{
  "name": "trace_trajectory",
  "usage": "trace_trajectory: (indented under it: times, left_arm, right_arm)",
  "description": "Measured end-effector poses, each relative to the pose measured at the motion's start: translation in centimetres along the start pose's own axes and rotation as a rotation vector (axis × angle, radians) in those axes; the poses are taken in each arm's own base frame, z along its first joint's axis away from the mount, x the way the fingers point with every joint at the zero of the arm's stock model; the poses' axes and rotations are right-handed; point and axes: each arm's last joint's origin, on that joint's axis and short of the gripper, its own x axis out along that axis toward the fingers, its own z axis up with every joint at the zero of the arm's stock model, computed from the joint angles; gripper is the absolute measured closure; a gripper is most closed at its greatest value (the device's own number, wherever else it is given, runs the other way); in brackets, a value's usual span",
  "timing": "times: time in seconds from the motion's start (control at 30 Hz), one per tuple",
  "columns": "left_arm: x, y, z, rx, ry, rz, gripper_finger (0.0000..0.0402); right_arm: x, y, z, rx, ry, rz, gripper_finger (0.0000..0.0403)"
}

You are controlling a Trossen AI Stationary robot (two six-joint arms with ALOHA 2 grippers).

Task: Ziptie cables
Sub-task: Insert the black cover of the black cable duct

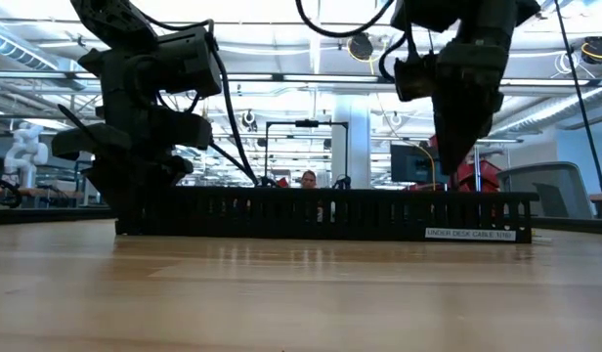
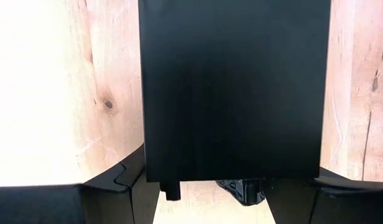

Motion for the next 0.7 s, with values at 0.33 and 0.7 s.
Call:
trace_trajectory:
  times: [0.33, 0.7]
  left_arm:
    - [-0.3, 0.1, 0.8, -0.048, -0.047, -0.042, 0.0146]
    - [-0.9, -0.1, 1.4, -0.110, -0.041, -0.104, 0.0072]
  right_arm:
    - [-0.8, 0.4, 0.7, -0.027, -0.023, 0.012, 0.0393]
    - [-0.8, 0.6, 0.6, -0.090, -0.027, 0.010, 0.0311]
